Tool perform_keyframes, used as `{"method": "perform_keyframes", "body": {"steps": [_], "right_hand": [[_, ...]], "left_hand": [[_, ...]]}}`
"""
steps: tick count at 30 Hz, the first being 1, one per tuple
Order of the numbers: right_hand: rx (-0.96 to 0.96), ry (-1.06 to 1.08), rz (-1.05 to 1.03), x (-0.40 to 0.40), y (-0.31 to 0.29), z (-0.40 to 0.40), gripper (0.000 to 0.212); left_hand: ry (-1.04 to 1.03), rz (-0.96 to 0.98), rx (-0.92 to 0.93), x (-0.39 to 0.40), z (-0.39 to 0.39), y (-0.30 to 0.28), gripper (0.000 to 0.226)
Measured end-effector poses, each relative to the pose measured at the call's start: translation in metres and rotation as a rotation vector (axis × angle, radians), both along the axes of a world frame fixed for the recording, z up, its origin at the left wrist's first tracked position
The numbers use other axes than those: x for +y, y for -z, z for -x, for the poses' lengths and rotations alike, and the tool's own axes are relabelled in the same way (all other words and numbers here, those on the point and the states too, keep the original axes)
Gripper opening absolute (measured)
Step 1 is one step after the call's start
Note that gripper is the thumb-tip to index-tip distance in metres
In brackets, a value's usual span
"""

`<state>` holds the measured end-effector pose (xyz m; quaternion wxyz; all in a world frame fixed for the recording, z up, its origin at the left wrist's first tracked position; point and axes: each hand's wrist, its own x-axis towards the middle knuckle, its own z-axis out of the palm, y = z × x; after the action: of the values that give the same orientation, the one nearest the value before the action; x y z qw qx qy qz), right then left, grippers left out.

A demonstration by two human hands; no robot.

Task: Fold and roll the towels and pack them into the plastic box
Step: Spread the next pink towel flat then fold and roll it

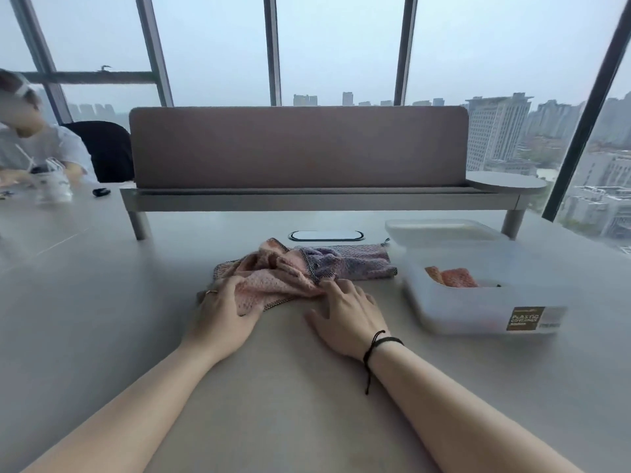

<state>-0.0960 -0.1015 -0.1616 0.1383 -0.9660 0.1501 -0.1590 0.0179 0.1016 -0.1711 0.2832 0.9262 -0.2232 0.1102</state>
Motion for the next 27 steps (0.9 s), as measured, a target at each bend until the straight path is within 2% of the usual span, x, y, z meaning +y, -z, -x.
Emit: {"method": "perform_keyframes", "body": {"steps": [1,3,7,9,12,17,18,20,23,25,27], "right_hand": [[0.011,0.008,0.009,0.000,0.001,-0.002,0.058],[0.023,0.014,0.021,0.000,0.002,-0.004,0.050],[-0.018,-0.052,0.020,-0.007,0.003,-0.004,0.036],[-0.045,-0.071,0.041,-0.013,0.004,-0.002,0.031],[-0.102,-0.046,0.041,-0.022,0.005,-0.002,0.027],[-0.278,0.073,-0.255,-0.023,-0.002,0.003,0.020],[-0.276,0.053,-0.292,-0.022,-0.003,0.005,0.027],[-0.171,-0.061,-0.258,-0.016,-0.006,0.011,0.056],[0.033,-0.274,-0.155,0.004,-0.010,0.021,0.098],[0.075,-0.340,-0.114,0.021,-0.011,0.024,0.114],[0.059,-0.345,-0.065,0.037,-0.011,0.025,0.120]], "left_hand": [[-0.010,0.009,0.057,-0.002,-0.001,0.000,0.064],[0.016,0.058,0.052,-0.008,-0.001,-0.001,0.057],[0.082,0.237,-0.084,-0.010,0.005,-0.006,0.019],[0.112,0.323,-0.138,-0.011,0.007,-0.008,0.008],[0.159,0.426,-0.141,-0.013,0.008,-0.011,0.009],[0.217,0.622,-0.013,-0.015,0.008,-0.015,0.011],[0.270,0.645,0.005,-0.015,0.009,-0.016,0.011],[0.421,0.595,0.040,-0.014,0.013,-0.015,0.006],[0.629,0.336,0.033,-0.017,0.022,-0.008,0.014],[0.674,0.244,0.000,-0.020,0.028,-0.007,0.013],[0.684,0.252,0.015,-0.021,0.030,-0.006,0.019]]}}
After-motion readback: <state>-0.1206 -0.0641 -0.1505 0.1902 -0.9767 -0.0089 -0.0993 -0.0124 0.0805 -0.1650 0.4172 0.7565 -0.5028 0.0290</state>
